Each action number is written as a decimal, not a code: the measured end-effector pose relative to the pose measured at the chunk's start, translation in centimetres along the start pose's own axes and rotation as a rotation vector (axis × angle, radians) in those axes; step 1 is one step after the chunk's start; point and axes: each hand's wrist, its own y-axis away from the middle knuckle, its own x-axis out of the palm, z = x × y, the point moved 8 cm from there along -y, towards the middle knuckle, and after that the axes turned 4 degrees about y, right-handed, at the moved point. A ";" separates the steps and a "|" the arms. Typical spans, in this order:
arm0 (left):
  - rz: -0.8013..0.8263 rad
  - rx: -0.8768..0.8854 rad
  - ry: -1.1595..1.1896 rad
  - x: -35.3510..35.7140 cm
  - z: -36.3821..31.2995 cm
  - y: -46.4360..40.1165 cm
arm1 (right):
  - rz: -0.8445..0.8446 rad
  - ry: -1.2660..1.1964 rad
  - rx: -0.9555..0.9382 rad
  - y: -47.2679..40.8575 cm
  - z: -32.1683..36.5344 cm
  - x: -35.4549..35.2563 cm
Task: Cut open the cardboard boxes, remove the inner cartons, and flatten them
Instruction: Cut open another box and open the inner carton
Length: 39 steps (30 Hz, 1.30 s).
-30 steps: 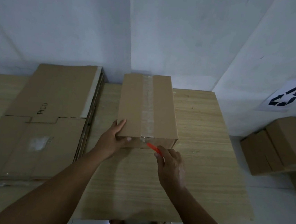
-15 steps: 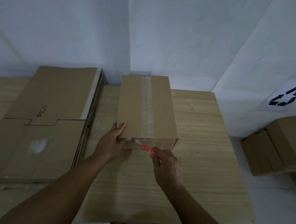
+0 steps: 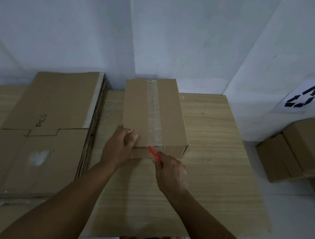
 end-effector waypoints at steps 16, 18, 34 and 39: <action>0.131 0.088 -0.250 2.6 -0.1 -0.6 | -0.053 0.121 0.201 0.4 -6.6 -3.5; 0.125 0.082 -0.232 2.6 -0.1 -0.6 | -0.107 0.136 0.171 0.3 -9.0 -5.0; 0.080 0.053 -0.120 4.0 -1.8 -0.4 | -0.371 -0.028 -0.083 4.2 -8.4 -5.7; -0.015 0.175 -0.276 3.0 -3.3 -0.1 | -0.457 -0.174 0.075 -0.3 -6.3 -8.0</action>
